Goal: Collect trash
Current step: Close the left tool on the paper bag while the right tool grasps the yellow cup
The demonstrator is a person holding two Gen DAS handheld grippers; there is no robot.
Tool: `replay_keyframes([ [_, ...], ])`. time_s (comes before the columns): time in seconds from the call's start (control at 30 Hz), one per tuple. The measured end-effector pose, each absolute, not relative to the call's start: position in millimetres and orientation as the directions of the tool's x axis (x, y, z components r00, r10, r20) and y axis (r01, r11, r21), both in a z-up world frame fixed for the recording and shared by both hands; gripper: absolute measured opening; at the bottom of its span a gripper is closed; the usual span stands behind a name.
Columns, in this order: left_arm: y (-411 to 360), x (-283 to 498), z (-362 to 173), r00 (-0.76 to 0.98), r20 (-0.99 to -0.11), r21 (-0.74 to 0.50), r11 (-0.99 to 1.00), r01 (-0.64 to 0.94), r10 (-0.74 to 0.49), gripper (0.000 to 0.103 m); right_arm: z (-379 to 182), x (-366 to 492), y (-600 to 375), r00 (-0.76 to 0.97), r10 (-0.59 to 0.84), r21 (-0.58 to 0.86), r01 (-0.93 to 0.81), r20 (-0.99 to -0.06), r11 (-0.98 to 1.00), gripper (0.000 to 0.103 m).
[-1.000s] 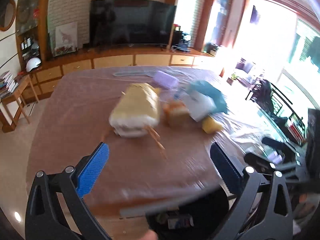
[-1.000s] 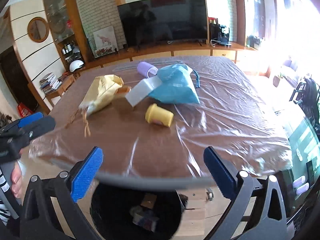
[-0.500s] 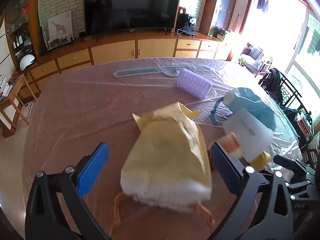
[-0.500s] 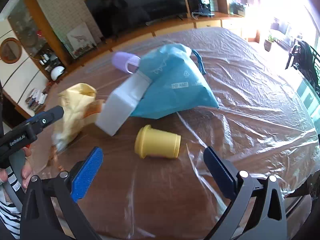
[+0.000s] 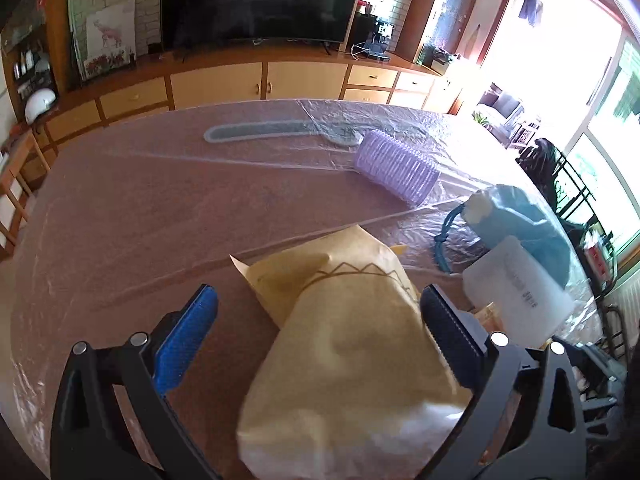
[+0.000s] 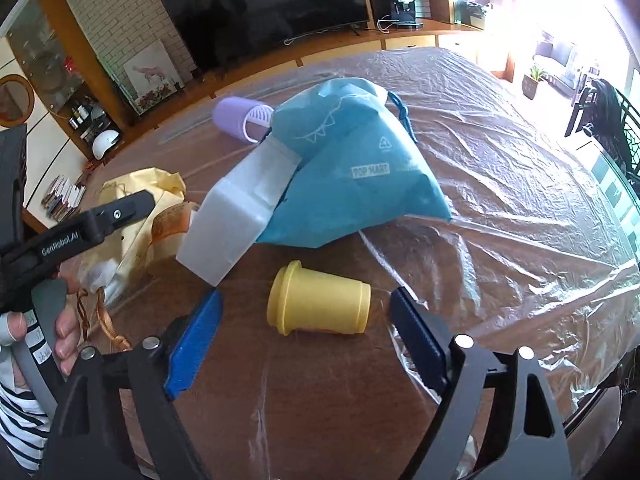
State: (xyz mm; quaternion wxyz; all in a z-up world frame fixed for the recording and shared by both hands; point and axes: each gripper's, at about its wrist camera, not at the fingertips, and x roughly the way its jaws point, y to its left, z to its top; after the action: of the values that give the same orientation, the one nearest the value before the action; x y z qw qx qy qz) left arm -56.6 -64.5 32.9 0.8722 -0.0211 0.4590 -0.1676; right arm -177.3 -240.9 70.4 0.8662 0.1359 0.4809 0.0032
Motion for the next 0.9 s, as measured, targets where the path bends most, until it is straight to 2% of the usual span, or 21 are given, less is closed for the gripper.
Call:
replay_keyframes([
  [0.27,-66.2,-54.5,41.6,0.544,-0.79,-0.209,0.959,0.192,-0.281,0.101,77.9,-172.3,-248.4,0.536,0.203,0.31,0.117,-0.82,0.944,0.083],
  [0.47,-69.1,-57.8,24.3,0.518,-0.822,-0.195,0.972,0.133,-0.236,0.101,71.0,-175.4,-240.7,0.522,0.188,0.273,0.091,-0.832,0.958,0.083],
  [0.53,-67.8,-57.9,21.5,0.518,-0.825,-0.199,0.974,0.111,-0.227,0.101,69.7,-176.4,-241.8,0.528,0.196,0.278,0.08,-0.827,0.957,0.079],
  [0.6,-68.7,-59.0,19.7,0.525,-0.825,-0.186,0.977,0.101,-0.211,0.097,69.5,-177.4,-240.4,0.532,0.201,0.278,0.067,-0.822,0.958,0.073],
  [0.67,-70.9,-59.4,20.9,0.532,-0.822,-0.173,0.979,0.11,-0.205,0.087,68.7,-177.5,-244.3,0.532,0.206,0.287,0.073,-0.821,0.955,0.068],
  [0.77,-74.0,-59.2,23.0,0.537,-0.82,-0.16,0.981,0.113,-0.196,0.083,68.8,-175.9,-249.4,0.534,0.222,0.314,0.086,-0.816,0.945,0.064],
  [0.9,-74.8,-64.4,25.9,0.553,-0.812,-0.155,0.983,0.103,-0.186,0.077,68.2,-177.2,-249.1,0.536,0.207,0.287,0.069,-0.818,0.955,0.051],
])
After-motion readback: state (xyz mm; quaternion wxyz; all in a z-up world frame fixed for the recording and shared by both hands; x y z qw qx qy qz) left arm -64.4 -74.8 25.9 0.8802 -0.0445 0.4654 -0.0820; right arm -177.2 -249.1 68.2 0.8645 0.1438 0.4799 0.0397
